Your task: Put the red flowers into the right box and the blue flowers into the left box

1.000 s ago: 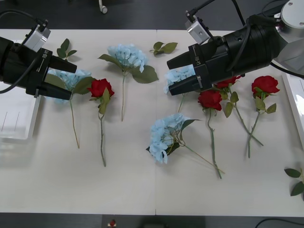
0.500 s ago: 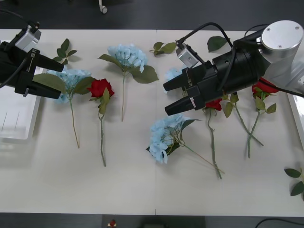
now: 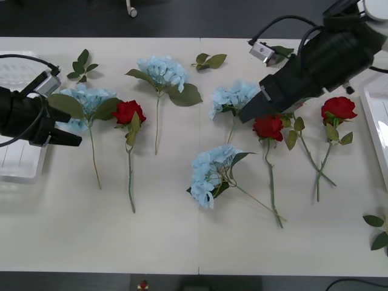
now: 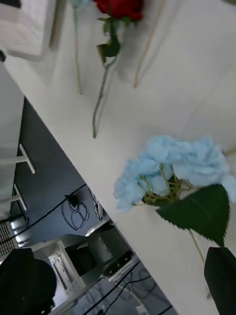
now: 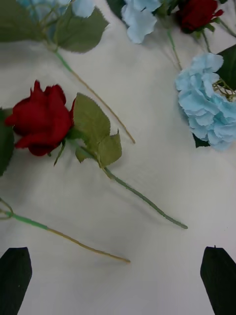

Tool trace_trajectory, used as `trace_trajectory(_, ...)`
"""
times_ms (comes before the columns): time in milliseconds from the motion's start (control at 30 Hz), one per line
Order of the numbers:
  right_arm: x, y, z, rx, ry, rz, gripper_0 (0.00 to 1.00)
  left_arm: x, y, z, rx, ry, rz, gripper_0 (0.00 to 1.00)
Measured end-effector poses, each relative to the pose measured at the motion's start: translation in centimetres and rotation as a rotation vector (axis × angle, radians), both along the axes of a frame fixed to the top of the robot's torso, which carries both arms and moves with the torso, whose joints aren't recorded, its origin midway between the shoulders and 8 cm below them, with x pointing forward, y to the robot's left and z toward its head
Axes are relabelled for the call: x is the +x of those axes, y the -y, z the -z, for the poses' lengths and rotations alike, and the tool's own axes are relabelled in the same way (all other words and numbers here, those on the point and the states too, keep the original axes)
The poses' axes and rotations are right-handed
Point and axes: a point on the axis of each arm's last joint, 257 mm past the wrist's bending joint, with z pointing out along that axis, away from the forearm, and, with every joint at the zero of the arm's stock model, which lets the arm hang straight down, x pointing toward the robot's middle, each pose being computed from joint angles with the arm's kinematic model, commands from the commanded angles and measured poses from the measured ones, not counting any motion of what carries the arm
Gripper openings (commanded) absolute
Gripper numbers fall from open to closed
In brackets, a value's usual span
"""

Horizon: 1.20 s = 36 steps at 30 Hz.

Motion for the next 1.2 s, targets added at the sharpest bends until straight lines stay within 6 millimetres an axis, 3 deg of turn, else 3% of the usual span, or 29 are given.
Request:
trace_trajectory(233,2.6,7.8,-1.4,-0.12,-0.083,0.35,1.0,-0.2,-0.9,1.5,0.04,-0.146,-0.224,1.0)
trace_trajectory(333,3.7,11.2,-1.4,-0.178,-0.058,0.443,1.0,-0.1,-0.6,1.2,0.044,-0.219,-0.379,1.0)
trace_trajectory(533,5.9,16.7,-0.7,-0.251,-0.076,0.675,1.0,-0.5,0.9,1.6,0.083,-0.251,-0.507,1.0)
trace_trajectory(700,7.5,20.9,1.9,-0.316,-0.021,0.768,1.0,-0.4,1.3,3.5,0.097,-0.347,-0.655,1.0)
trace_trajectory(900,8.8,24.1,6.1,-0.317,0.041,0.851,1.0,1.5,-1.0,4.3,0.167,-0.306,-0.706,1.0)
trace_trajectory(1000,8.4,26.0,8.4,-0.357,0.059,0.87,1.0,2.5,-2.2,4.5,0.179,-0.294,-0.746,1.0)
trace_trajectory(1200,8.9,28.3,11.3,-0.403,0.073,0.915,1.0,3.8,-3.1,5.3,0.189,-0.289,-0.79,1.0)
